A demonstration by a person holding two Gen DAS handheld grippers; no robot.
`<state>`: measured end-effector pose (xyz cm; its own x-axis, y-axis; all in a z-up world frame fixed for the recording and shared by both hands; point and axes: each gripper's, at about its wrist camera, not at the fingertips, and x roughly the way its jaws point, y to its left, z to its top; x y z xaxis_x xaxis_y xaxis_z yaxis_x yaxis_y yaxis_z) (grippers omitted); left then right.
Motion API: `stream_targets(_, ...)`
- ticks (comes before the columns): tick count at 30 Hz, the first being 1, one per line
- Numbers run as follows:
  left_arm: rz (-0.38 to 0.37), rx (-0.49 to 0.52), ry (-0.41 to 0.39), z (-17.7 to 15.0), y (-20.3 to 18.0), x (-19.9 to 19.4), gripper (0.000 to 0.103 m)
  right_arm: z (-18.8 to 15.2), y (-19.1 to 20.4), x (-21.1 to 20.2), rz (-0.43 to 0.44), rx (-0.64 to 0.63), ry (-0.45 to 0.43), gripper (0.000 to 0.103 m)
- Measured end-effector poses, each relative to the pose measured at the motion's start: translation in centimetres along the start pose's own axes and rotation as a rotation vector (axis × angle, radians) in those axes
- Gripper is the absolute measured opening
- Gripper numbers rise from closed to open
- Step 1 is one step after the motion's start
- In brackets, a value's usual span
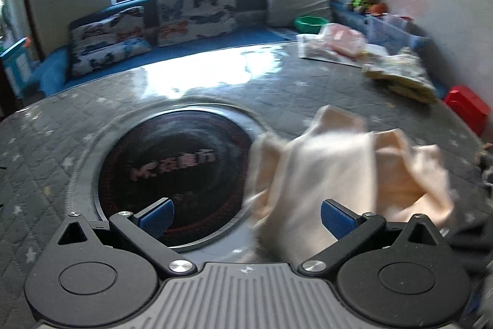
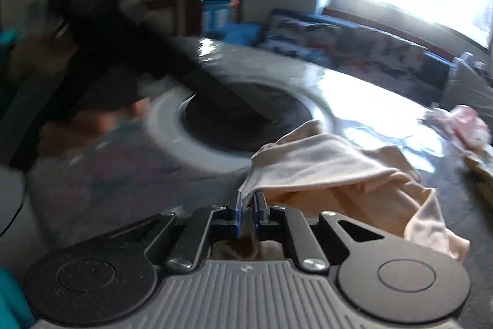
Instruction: Fold clothes
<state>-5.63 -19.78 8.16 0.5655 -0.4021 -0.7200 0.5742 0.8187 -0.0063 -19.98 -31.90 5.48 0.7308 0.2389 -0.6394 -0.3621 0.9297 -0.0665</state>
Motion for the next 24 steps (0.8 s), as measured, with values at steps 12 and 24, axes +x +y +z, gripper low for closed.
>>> stream_targets(12,-0.106,0.161,0.046,-1.7,-3.9,1.7,0.093,-0.7,5.4,-0.8,0.08,-0.071,-0.022,0.009)
stream_targets(24,-0.124,0.104,0.034,-2.1,-0.5,1.5,0.017,-0.4,4.8,-1.7,0.069,-0.018,-0.047,0.028)
